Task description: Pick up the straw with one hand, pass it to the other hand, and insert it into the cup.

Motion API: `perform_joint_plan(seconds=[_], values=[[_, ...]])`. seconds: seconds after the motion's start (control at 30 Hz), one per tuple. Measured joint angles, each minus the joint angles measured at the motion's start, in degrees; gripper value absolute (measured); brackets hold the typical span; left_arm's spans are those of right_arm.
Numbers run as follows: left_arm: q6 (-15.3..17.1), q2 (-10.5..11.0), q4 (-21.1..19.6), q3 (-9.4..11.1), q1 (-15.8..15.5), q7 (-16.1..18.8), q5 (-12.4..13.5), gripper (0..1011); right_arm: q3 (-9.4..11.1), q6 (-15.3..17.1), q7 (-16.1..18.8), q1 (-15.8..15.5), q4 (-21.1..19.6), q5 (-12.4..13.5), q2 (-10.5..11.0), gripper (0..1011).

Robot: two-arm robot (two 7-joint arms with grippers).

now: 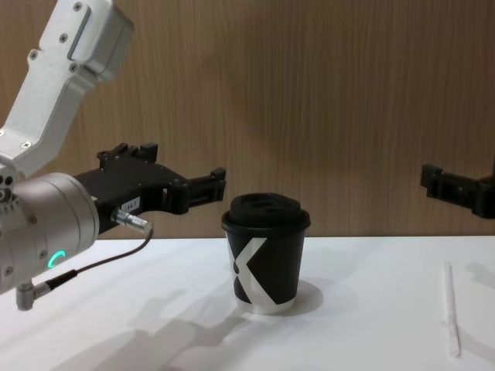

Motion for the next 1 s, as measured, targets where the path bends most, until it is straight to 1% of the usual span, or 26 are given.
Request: perform_joint_plan(seconds=[1.0], values=[[0.00,0.00,0.00,0.00,0.00,0.00,0.00,1003,0.00,0.00,0.00,0.00,0.00,0.00,0.00,1001]])
